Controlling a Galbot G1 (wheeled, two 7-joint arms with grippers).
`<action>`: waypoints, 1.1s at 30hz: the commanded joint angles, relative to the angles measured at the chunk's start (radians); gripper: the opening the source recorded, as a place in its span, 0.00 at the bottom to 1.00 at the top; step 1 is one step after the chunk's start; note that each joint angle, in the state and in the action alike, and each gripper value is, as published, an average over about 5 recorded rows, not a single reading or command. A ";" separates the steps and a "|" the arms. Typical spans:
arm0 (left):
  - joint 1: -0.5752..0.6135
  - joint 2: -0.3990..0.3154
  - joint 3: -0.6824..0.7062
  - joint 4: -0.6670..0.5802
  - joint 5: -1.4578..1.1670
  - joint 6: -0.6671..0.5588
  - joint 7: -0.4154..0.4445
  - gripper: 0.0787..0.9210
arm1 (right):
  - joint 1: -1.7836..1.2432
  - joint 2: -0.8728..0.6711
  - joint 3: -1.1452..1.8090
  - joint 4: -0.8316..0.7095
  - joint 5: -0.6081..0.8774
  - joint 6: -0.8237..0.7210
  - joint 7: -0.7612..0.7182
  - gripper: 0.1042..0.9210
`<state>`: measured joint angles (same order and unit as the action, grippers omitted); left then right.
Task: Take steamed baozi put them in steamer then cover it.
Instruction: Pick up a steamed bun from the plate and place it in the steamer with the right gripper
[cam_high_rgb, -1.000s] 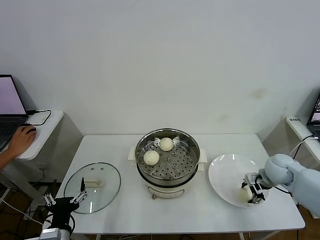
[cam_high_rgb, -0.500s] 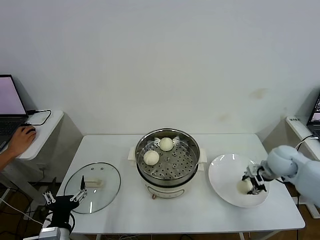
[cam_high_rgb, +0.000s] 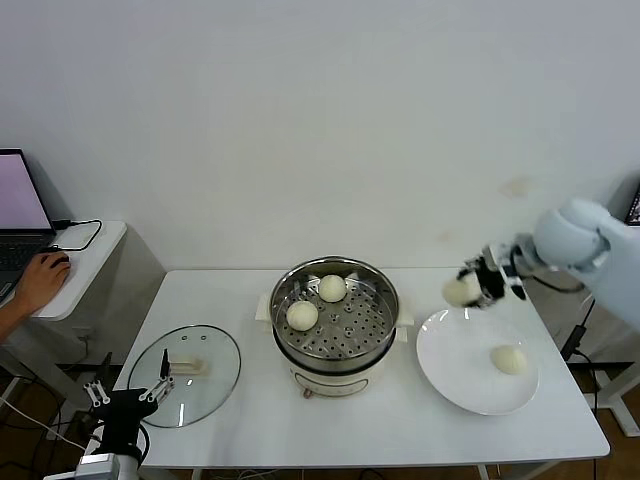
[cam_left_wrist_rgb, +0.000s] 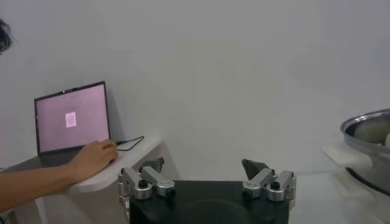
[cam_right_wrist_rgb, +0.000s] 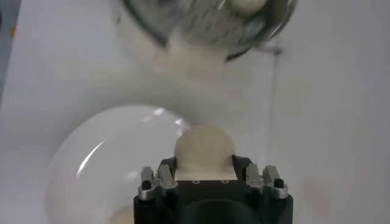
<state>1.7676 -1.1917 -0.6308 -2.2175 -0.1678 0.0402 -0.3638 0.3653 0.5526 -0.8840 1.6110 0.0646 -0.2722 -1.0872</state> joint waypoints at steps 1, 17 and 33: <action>0.004 -0.012 -0.009 -0.006 0.002 0.000 -0.001 0.88 | 0.239 0.255 -0.212 0.046 0.135 0.043 0.061 0.60; 0.014 -0.039 -0.045 -0.037 0.002 0.001 0.000 0.88 | 0.144 0.457 -0.365 -0.067 -0.133 0.422 0.081 0.59; 0.020 -0.056 -0.050 -0.033 -0.004 -0.005 -0.005 0.88 | 0.118 0.510 -0.409 -0.061 -0.178 0.500 0.026 0.60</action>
<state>1.7858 -1.2449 -0.6799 -2.2533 -0.1711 0.0370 -0.3677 0.4882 1.0195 -1.2538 1.5534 -0.0631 0.1563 -1.0439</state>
